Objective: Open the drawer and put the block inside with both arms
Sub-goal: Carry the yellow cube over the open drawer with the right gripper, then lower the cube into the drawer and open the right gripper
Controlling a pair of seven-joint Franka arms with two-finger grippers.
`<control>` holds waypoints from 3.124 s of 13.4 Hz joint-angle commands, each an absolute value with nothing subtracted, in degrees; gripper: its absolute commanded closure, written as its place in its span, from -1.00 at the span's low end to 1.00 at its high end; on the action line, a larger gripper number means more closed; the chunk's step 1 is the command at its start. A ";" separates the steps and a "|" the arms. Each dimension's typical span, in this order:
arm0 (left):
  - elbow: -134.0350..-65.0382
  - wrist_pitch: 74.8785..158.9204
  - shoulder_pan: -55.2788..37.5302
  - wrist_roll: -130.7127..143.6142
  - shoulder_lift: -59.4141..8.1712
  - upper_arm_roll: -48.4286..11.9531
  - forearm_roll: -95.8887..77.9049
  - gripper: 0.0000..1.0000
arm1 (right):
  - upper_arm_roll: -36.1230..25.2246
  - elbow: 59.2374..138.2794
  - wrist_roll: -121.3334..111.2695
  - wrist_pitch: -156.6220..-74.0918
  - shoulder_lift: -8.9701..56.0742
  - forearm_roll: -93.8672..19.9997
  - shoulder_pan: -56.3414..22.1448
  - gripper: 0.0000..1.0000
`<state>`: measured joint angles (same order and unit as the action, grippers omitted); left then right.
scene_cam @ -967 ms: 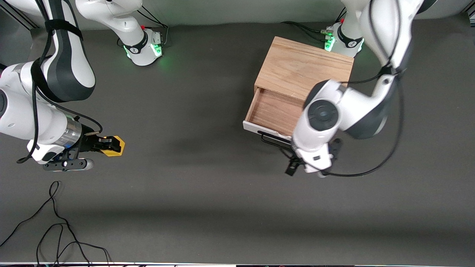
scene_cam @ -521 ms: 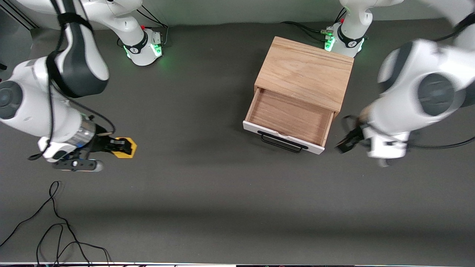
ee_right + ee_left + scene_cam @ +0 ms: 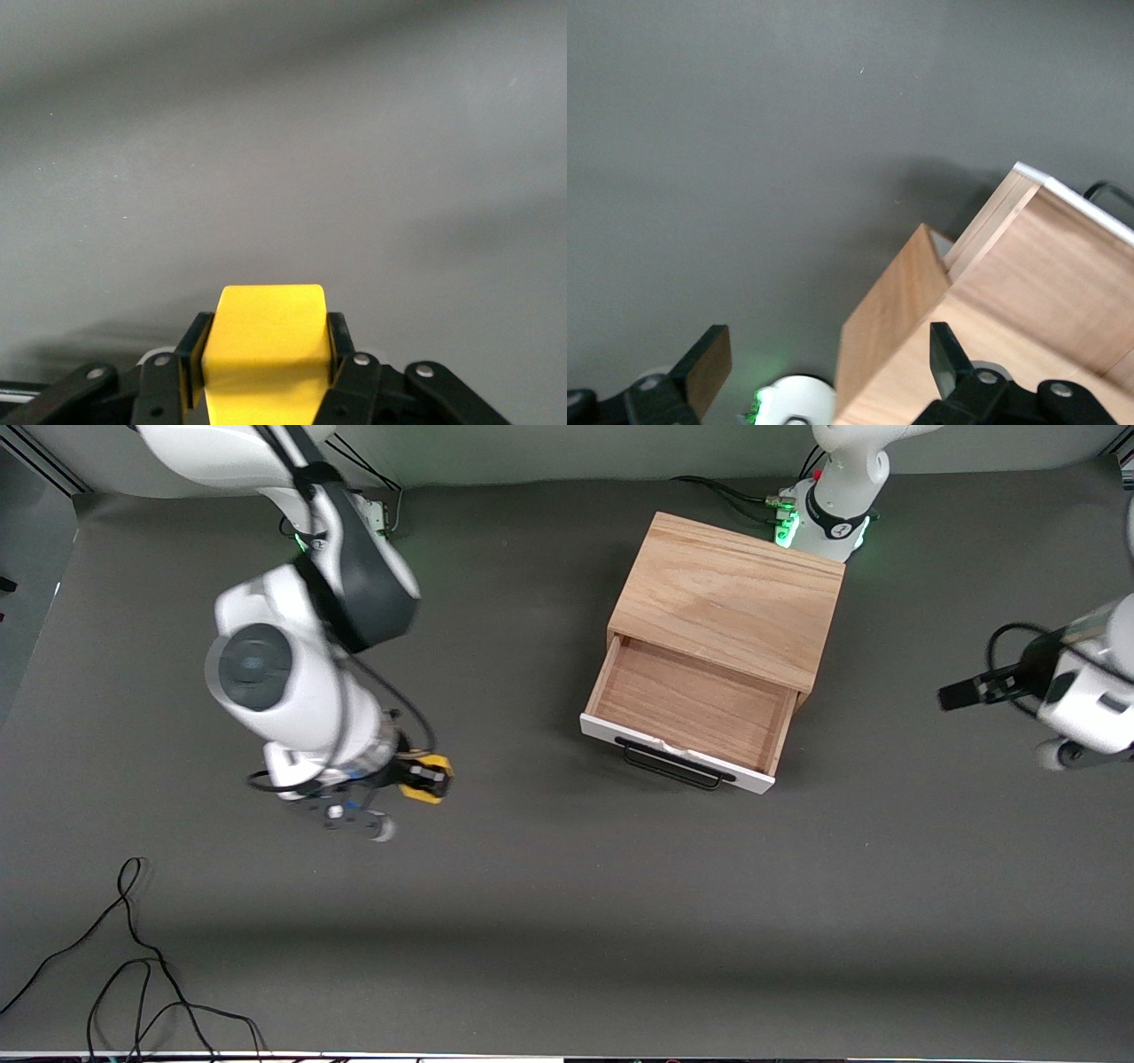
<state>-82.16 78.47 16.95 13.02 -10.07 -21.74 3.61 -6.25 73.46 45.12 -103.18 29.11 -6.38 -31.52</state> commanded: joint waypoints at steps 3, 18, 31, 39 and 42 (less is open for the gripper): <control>-91.74 83.92 18.37 6.06 -1.15 -21.80 2.99 -1.00 | -6.59 68.12 57.11 -101.16 32.78 -6.42 -40.68 1.00; -92.64 88.33 17.50 0.70 0.00 -19.34 2.64 -1.00 | 5.80 59.59 72.60 -109.78 46.67 -6.24 -46.92 1.00; -91.41 87.89 -5.63 0.70 0.00 2.11 1.67 -1.00 | 4.92 60.38 72.07 -111.27 49.31 -5.54 -48.69 -0.63; -91.41 85.52 -5.63 0.79 1.05 2.11 1.32 -1.00 | 4.05 59.68 72.33 -103.03 40.45 -5.54 -47.73 -0.68; -91.58 85.78 -5.71 0.97 1.05 2.20 -0.08 -1.00 | -0.34 60.38 67.09 -95.05 31.85 -5.71 -46.07 -0.73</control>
